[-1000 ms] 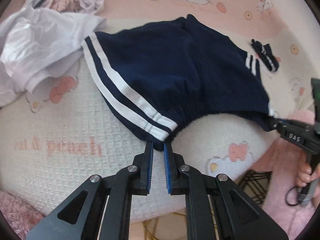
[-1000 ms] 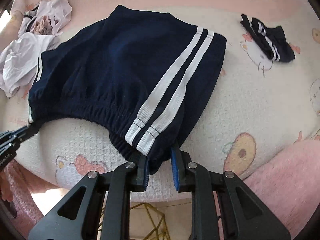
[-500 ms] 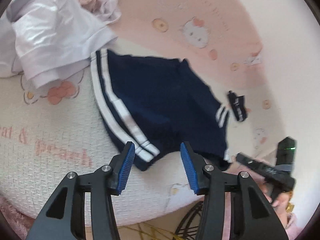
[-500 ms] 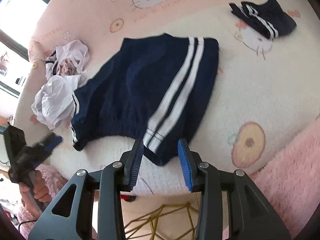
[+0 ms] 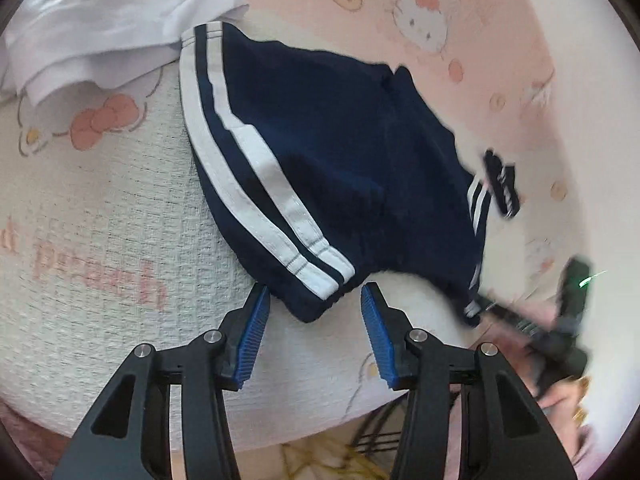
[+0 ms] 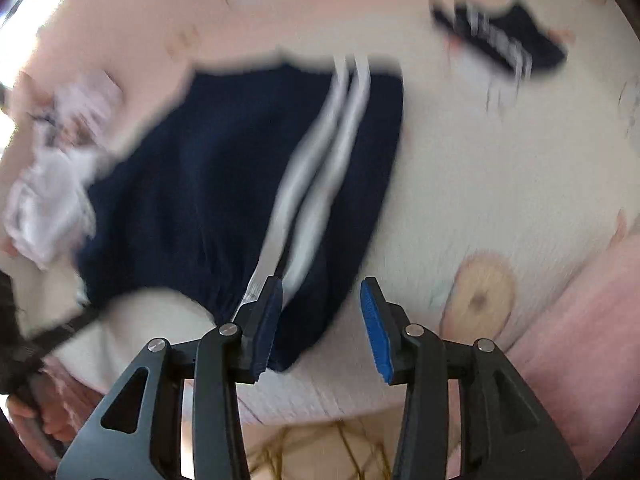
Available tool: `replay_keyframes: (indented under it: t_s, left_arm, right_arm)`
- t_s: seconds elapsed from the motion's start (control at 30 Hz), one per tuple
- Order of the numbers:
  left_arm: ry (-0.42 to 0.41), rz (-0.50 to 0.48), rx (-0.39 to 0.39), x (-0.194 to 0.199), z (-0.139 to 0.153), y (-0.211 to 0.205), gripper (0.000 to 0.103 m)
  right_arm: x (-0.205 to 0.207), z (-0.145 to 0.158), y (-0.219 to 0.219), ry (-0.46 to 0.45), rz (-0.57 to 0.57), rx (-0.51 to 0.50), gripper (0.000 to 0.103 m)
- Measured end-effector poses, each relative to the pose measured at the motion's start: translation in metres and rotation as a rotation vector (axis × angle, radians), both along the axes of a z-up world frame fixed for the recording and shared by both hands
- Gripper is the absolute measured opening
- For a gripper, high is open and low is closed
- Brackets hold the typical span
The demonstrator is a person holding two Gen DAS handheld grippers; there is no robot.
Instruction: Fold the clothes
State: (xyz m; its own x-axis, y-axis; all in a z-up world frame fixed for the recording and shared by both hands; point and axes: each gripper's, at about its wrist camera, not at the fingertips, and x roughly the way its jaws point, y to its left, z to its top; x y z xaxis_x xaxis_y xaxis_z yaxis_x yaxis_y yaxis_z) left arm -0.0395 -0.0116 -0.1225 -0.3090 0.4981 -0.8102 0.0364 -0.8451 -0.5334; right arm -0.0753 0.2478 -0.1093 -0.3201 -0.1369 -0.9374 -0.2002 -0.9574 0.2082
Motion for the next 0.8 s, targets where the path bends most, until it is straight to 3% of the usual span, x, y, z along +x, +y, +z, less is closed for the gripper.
replay_keyframes:
  t_s: [0.07,0.13,0.2,0.27,0.33,0.4,0.47,0.53,0.6,0.63,0.67,0.8]
  left_arm:
    - [-0.014,-0.006,-0.027,0.000,-0.005,0.002,0.048]
    - [0.006,-0.035,-0.110,-0.001,-0.002,0.013,0.035]
    - [0.021,-0.060,-0.179,-0.001,0.000,0.020,0.031]
    - [0.028,-0.055,-0.236,0.002,0.008,0.020,0.030]
    - [0.046,-0.055,-0.230,0.007,0.012,0.016,0.031]
    - [0.043,-0.041,-0.120,0.006,0.014,0.010,0.036]
    - [0.035,-0.023,-0.054,0.004,0.012,0.005,0.047]
    - [0.030,-0.035,-0.066,0.003,0.008,0.010,0.049]
    - [0.034,-0.058,-0.112,0.002,0.005,0.019,0.045]
    - [0.036,-0.069,-0.134,0.001,0.004,0.024,0.029]
    - [0.038,-0.081,-0.157,0.000,0.003,0.029,0.023]
    - [0.042,-0.082,-0.196,0.006,0.009,0.028,0.021]
  right_arm:
    - [-0.003,-0.001,-0.005,-0.022,0.031,0.053,0.041]
    - [-0.002,0.001,-0.009,-0.023,0.054,0.110,0.042]
    - [0.003,0.005,-0.008,-0.018,0.039,0.181,0.042]
    - [0.007,0.013,-0.006,0.001,0.020,0.279,0.042]
    - [0.012,0.022,0.000,0.049,0.012,0.203,0.042]
    - [0.013,0.025,0.006,0.071,0.026,0.067,0.044]
    - [0.010,0.019,0.007,0.048,0.039,-0.004,0.044]
    - [0.006,0.010,0.008,0.010,0.051,-0.049,0.044]
    - [0.003,0.004,0.005,-0.010,0.075,-0.041,0.040]
    - [0.002,0.003,0.002,-0.011,0.093,-0.024,0.039]
    - [0.003,0.004,-0.001,-0.004,0.113,-0.006,0.033]
    - [0.013,0.013,-0.008,0.019,0.164,0.083,0.023]
